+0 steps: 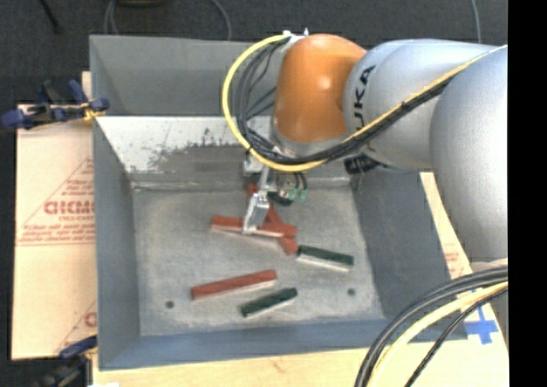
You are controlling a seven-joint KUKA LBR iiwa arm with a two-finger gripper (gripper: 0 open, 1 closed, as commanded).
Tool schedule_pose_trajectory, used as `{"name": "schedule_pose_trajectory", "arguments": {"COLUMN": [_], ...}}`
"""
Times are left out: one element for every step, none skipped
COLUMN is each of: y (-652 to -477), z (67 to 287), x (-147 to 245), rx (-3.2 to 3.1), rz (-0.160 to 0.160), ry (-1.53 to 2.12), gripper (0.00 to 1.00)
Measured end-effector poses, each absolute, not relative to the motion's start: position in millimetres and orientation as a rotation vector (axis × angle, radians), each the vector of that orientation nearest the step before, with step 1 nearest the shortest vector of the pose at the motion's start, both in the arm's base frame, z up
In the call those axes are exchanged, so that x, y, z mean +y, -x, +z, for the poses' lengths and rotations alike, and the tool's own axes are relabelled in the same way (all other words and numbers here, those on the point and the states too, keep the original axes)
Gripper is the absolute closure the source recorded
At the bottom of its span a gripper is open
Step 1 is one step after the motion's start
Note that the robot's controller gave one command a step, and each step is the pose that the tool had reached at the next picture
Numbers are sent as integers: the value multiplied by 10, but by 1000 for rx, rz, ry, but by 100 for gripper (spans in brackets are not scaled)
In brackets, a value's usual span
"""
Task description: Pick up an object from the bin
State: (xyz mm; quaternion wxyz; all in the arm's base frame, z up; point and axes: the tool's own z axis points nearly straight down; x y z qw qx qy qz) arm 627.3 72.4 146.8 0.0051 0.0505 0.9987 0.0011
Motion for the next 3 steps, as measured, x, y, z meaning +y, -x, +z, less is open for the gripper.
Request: {"name": "schedule_pose_trajectory", "arguments": {"y": [-5778, -5793, -5793], "z": [738, 770, 770], "x": [680, 686, 686], "rx": [3114, 3116, 3116], "rz": [8, 9, 9], "ry": [-254, -254, -254], "gripper": [0, 100, 100]}}
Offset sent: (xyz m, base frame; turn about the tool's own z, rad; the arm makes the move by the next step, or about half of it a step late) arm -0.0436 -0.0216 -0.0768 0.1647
